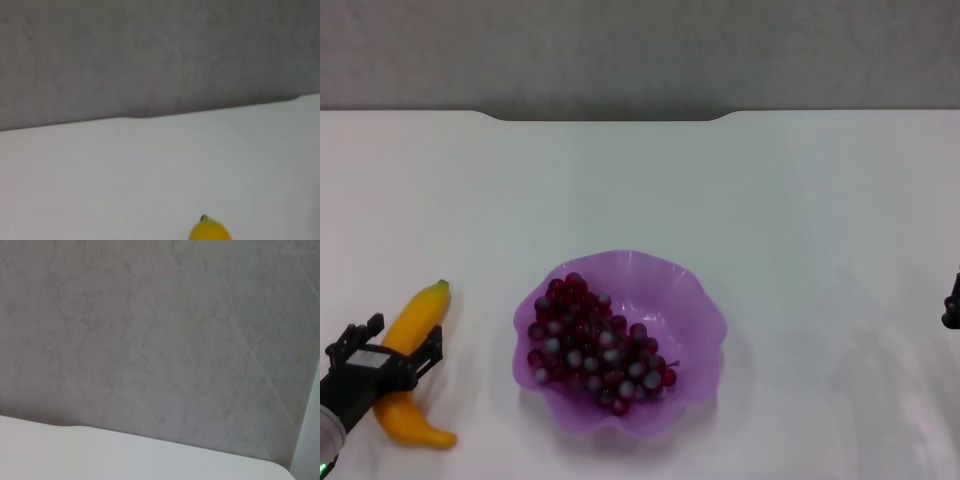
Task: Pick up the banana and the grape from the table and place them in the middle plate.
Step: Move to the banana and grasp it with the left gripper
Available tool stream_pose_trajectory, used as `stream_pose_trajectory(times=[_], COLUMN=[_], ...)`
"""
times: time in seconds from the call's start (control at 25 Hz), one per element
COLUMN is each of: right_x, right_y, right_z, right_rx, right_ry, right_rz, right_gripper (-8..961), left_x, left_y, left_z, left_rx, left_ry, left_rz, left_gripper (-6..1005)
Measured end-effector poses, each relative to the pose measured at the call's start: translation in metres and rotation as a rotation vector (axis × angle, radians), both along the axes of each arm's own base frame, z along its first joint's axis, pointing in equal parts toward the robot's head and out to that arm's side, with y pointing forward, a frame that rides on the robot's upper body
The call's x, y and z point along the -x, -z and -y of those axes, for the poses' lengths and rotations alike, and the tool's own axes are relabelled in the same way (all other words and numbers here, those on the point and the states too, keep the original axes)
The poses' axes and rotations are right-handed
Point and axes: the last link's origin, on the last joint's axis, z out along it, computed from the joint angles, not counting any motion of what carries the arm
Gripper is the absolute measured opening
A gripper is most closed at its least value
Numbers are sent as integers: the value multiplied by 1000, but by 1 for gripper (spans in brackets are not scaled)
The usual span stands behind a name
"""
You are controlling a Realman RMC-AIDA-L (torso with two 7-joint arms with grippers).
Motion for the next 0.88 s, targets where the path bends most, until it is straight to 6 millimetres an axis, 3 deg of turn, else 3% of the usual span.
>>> stream_pose_trajectory(times=[0.88], right_x=[-1], right_y=[0], right_z=[1], right_rx=[-1], right_ry=[4], right_rz=[-2], right_gripper=[19], left_x=[3], left_y=[1], left_z=[1], left_rx=[5], left_ry=[-9], left_rz=[-31], left_gripper=[840])
